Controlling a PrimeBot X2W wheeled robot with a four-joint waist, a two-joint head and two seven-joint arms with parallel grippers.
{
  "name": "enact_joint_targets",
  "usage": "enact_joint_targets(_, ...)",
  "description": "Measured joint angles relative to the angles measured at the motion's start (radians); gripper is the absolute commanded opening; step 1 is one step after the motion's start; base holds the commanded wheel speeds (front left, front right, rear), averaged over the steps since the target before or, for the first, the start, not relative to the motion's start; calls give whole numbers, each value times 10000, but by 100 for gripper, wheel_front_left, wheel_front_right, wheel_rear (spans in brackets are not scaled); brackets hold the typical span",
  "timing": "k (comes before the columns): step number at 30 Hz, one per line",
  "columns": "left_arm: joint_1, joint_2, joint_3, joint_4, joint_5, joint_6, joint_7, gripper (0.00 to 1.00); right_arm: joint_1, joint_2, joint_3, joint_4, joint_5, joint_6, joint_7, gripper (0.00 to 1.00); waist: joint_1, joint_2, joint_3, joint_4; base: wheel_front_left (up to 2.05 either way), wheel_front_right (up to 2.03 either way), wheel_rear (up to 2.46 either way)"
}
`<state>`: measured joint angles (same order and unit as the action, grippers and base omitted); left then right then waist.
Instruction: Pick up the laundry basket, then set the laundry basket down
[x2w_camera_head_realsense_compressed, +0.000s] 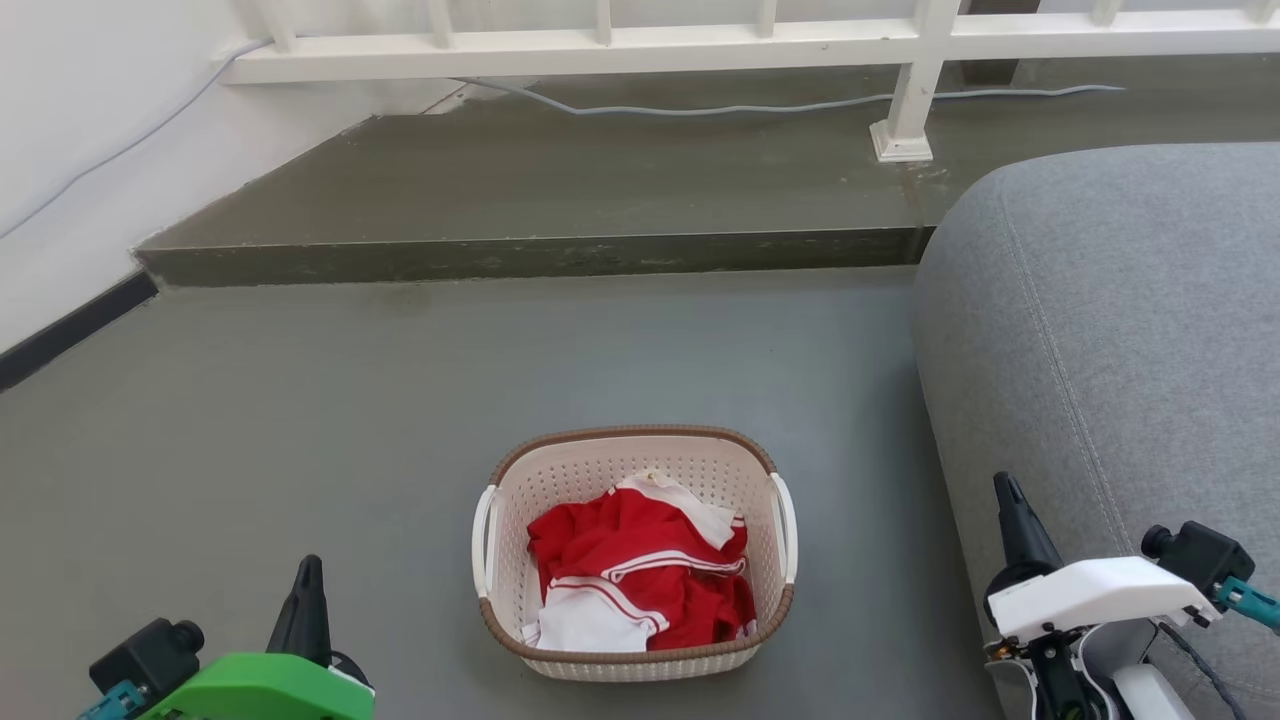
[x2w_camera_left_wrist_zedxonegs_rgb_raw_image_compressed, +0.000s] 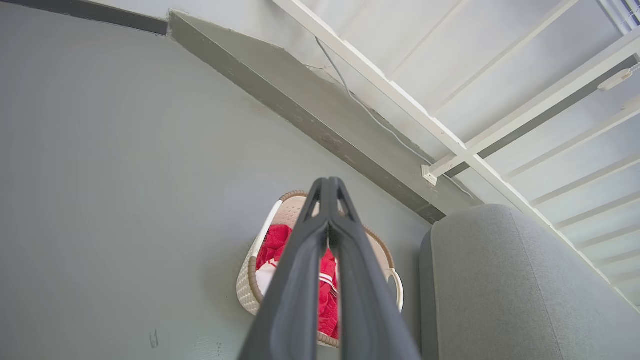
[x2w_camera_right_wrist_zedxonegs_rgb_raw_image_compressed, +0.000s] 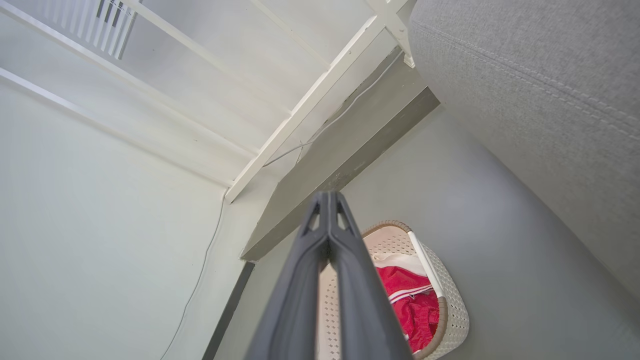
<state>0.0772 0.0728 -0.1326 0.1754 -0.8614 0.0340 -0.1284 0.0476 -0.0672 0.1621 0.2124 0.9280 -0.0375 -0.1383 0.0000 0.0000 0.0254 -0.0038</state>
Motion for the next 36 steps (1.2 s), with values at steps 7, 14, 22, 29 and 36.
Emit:
enact_joint_targets(7,-168,31,104,75,-949,-184,153,0,-103,-46,-249,25,876,144,219,0,0,0,-25,4,0,0,0)
enact_joint_targets(14,-244,46,303,140,-1912,-341,418,0,-211,-81,-466,61,1797,314,378,0,0,0,-50,9,0,0,0)
enact_joint_targets(22,-380,63,426,272,-3039,-525,662,0,-300,-132,-717,121,2796,543,650,0,0,0,-81,14,0,0,0)
enact_joint_targets(29,-565,77,623,387,-3946,-698,844,0,-425,-180,-959,174,3703,723,794,0,0,0,-106,18,0,0,0)
enact_joint_targets(36,-718,81,709,445,-4780,-871,1026,0,-476,-215,-1166,221,4439,842,999,0,0,0,-129,23,0,0,0)
